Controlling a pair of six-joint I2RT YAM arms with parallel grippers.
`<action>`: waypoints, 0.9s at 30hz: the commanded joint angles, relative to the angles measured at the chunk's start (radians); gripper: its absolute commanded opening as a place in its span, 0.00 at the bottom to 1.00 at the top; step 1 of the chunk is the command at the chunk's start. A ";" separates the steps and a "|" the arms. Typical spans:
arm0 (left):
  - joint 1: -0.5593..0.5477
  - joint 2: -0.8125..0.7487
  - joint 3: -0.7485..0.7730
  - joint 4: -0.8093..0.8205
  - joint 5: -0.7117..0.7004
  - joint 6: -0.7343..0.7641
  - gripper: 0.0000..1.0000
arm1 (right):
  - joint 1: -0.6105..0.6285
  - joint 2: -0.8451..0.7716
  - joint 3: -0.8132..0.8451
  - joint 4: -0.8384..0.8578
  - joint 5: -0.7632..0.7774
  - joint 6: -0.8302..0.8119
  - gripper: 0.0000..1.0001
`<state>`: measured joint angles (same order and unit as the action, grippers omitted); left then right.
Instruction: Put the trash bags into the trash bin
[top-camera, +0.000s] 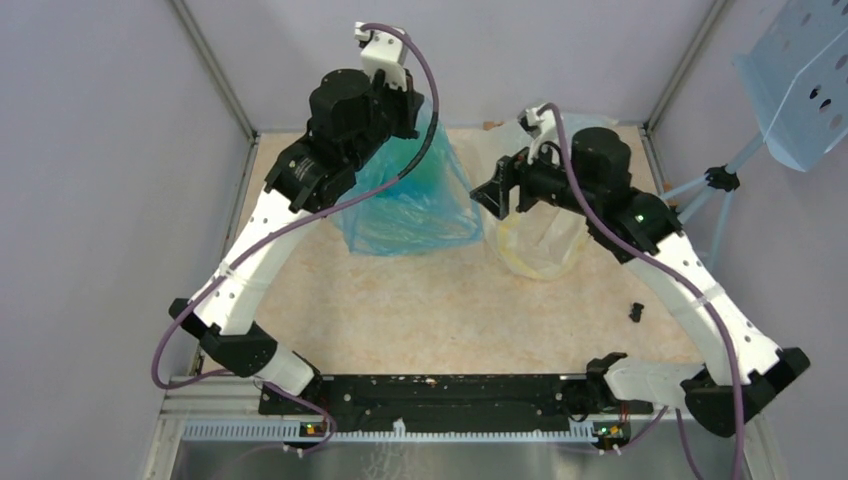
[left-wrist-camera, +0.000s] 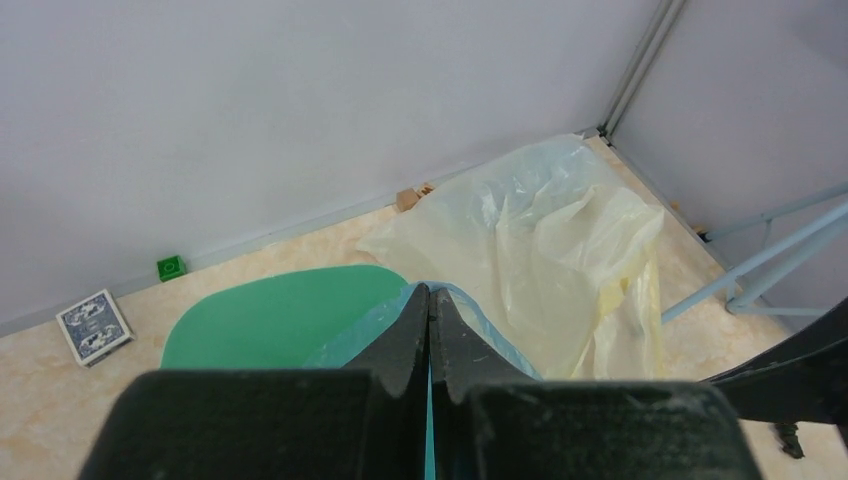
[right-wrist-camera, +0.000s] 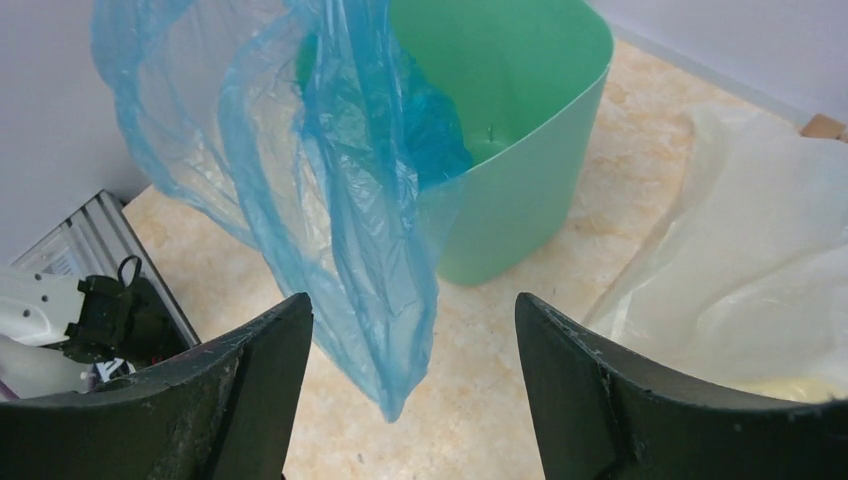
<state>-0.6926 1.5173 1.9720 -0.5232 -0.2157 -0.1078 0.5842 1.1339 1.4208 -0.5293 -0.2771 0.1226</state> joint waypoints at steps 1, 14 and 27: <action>0.084 0.025 0.061 0.062 0.133 -0.053 0.00 | -0.004 0.082 0.017 0.086 -0.088 -0.014 0.74; 0.354 0.201 0.160 0.138 0.572 -0.251 0.00 | -0.003 0.270 0.122 0.117 -0.034 0.086 0.15; 0.474 0.349 0.319 0.150 0.784 -0.345 0.01 | -0.067 0.416 0.359 -0.012 0.332 0.241 0.01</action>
<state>-0.2611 1.8820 2.2032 -0.4332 0.4442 -0.3931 0.5323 1.4990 1.6611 -0.4973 -0.0853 0.3141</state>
